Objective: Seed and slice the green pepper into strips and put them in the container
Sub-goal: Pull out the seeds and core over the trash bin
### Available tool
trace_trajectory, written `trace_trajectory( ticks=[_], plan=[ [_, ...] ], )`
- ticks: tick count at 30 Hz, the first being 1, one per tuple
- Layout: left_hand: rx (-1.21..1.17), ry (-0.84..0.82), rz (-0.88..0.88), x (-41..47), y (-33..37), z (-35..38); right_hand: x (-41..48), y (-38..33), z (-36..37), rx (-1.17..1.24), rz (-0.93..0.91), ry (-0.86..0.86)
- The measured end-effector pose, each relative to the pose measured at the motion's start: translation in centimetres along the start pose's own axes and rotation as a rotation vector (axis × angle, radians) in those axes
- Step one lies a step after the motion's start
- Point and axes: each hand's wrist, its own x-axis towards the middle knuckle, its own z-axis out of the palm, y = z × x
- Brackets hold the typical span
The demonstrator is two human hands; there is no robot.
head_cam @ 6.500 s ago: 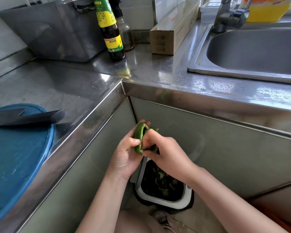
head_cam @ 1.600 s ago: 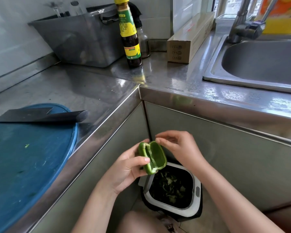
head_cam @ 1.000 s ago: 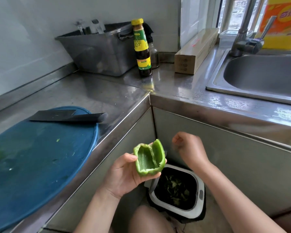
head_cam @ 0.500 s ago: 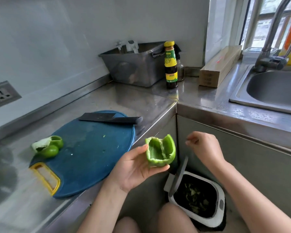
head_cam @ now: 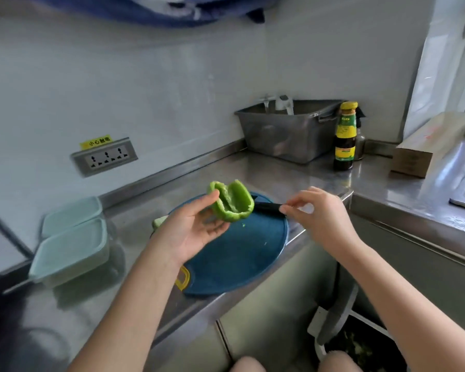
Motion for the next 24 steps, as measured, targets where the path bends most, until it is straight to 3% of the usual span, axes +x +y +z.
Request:
trace_trajectory(
  ticks=[5,11,14,21,24],
  plan=[
    [0.081,0.325,0.193,2.3,4.1,-5.8,0.7,-2.4,5.0,-0.096,-0.086,-0.233],
    [0.348,0.481,0.239,5.2,5.9,-10.8,0.4,-3.0,8.5,-0.216,-0.083,-0.315],
    [0.520,0.431,0.183,6.7,5.9,-11.1,0.4,-2.3,9.1,-0.247,-0.101,-0.320],
    [0.804,0.120,0.003,10.1,5.3,-8.1,-0.3,-1.5,9.5,-0.202,-0.164,-0.247],
    [1.000,0.077,-0.019,11.7,4.5,-8.1,-0.3,-1.4,9.5,-0.164,-0.165,-0.217]
  ],
)
